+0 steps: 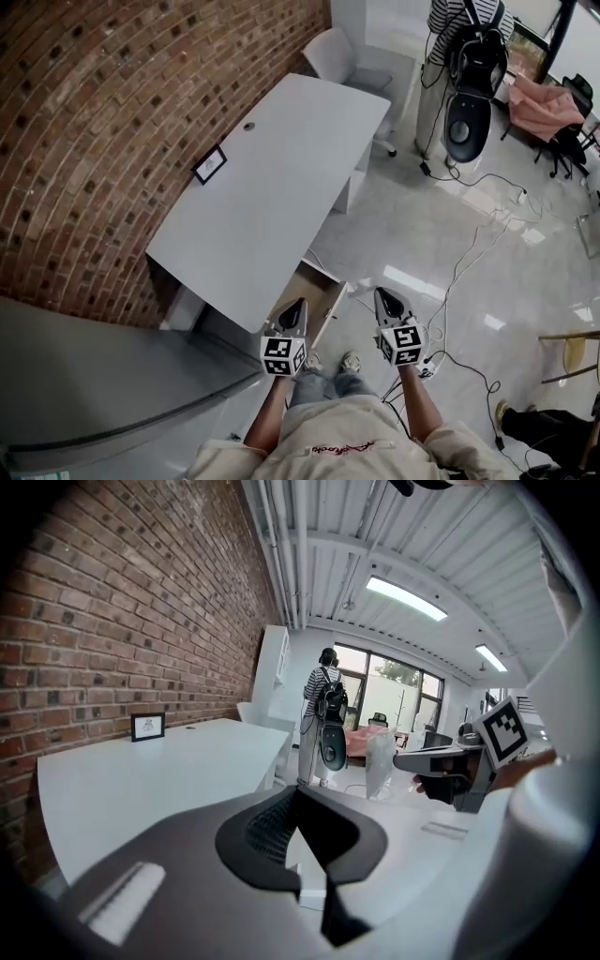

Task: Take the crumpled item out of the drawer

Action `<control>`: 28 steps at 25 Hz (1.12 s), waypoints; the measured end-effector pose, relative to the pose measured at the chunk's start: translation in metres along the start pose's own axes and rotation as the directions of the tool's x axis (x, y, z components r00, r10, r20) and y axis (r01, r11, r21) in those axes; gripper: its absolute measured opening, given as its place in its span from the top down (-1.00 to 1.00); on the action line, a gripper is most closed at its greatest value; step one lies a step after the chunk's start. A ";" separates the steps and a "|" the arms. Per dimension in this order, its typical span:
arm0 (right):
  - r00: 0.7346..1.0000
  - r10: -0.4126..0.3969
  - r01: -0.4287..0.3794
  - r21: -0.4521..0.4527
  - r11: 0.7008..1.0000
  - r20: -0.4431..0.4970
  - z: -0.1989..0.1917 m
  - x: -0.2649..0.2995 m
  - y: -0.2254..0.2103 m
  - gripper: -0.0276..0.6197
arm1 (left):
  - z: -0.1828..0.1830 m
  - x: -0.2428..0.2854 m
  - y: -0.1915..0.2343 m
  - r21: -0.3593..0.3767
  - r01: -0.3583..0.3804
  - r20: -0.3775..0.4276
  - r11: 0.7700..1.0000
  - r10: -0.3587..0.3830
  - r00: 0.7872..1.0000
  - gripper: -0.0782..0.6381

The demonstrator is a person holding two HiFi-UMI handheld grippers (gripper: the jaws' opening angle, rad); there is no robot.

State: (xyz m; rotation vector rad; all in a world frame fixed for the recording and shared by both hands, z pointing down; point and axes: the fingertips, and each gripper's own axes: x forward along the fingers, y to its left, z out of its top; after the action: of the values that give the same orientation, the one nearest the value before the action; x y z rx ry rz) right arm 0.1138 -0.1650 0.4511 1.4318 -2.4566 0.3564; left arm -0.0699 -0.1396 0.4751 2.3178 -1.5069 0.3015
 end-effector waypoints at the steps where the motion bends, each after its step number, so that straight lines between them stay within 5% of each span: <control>1: 1.000 -0.007 0.007 0.001 1.000 0.009 0.006 -0.001 -0.003 0.87 | 0.008 -0.001 0.002 0.005 -0.005 0.013 1.000 0.005 1.000 0.76; 12: 0.996 -0.020 0.022 -0.017 1.000 0.087 0.059 -0.020 -0.010 0.87 | 0.059 -0.024 0.009 0.020 -0.050 0.086 0.999 0.048 0.995 0.76; 28: 0.990 -0.055 0.058 -0.018 0.998 0.129 0.085 -0.026 -0.007 0.87 | 0.108 -0.035 0.034 0.036 -0.082 0.171 0.996 0.074 0.982 0.76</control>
State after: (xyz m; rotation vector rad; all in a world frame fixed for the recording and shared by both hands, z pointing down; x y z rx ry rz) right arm 0.1224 -0.1765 0.3630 1.5570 -2.5052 0.2306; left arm -0.1176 -0.1666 0.3697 2.3737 -1.6910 0.1613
